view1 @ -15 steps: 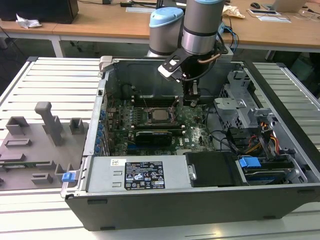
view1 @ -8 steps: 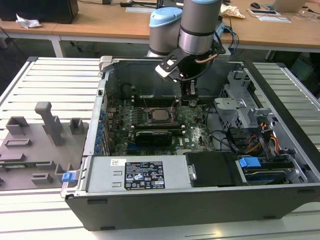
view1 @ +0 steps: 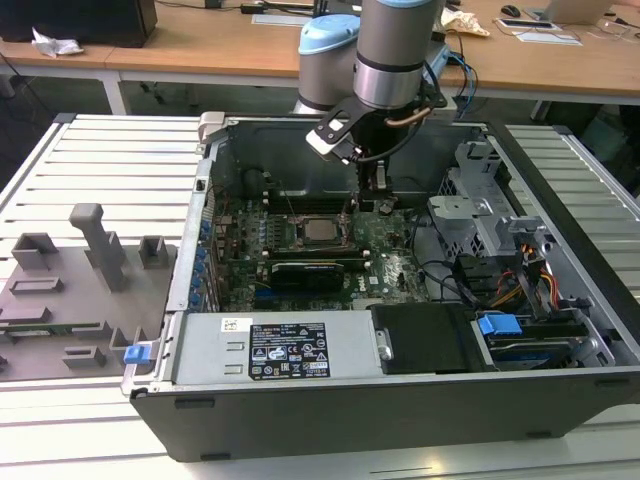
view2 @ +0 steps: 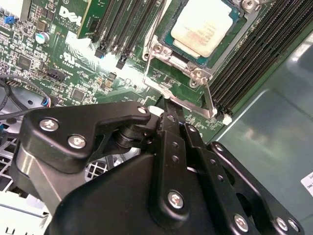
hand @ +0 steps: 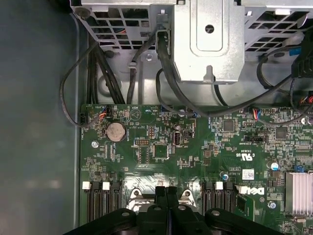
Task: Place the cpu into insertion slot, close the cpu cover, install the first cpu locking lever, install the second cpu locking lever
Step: 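Close the cpu cover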
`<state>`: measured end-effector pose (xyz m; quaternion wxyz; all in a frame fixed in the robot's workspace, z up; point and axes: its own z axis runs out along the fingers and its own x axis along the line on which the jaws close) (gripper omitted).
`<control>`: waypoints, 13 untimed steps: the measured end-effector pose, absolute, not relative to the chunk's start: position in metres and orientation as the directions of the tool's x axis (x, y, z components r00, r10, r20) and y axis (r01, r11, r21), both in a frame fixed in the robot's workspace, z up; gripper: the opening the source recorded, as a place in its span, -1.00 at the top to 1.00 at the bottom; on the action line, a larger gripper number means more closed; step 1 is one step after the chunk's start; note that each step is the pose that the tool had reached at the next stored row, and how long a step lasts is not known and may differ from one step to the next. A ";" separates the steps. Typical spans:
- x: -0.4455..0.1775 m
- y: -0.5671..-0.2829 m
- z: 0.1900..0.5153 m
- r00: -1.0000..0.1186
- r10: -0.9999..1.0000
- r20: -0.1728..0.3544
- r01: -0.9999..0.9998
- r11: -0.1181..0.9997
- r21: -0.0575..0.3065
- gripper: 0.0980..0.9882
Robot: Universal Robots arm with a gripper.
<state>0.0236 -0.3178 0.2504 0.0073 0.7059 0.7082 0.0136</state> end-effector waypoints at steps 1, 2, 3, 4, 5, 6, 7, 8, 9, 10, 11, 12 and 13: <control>0.023 -0.318 0.250 -0.003 1.000 0.009 1.000 0.003 0.030 0.98; 0.022 -0.318 0.250 -0.003 1.000 0.009 1.000 0.003 0.030 0.98; 0.022 -0.318 0.250 -0.003 1.000 0.009 1.000 0.003 0.030 0.98; 0.021 -0.318 0.250 -0.003 1.000 0.009 1.000 0.003 0.030 0.98; 0.021 -0.318 0.250 -0.003 1.000 0.009 1.000 0.003 0.030 0.98; 0.020 -0.318 0.250 -0.003 1.000 0.009 1.000 0.003 0.030 0.98; 0.019 -0.318 0.250 -0.003 1.000 0.009 1.000 0.003 0.030 0.98; 0.019 -0.318 0.250 -0.003 1.000 0.009 1.000 0.003 0.030 0.98; 0.018 -0.318 0.250 -0.003 1.000 0.009 1.000 0.003 0.030 0.98; 0.017 -0.318 0.250 -0.003 1.000 0.009 1.000 0.003 0.030 0.98; 0.017 -0.318 0.250 -0.003 1.000 0.009 1.000 0.003 0.030 0.98; 0.016 -0.318 0.250 -0.003 1.000 0.009 1.000 0.003 0.030 0.98; 0.016 -0.318 0.250 -0.003 1.000 0.009 1.000 0.003 0.030 0.98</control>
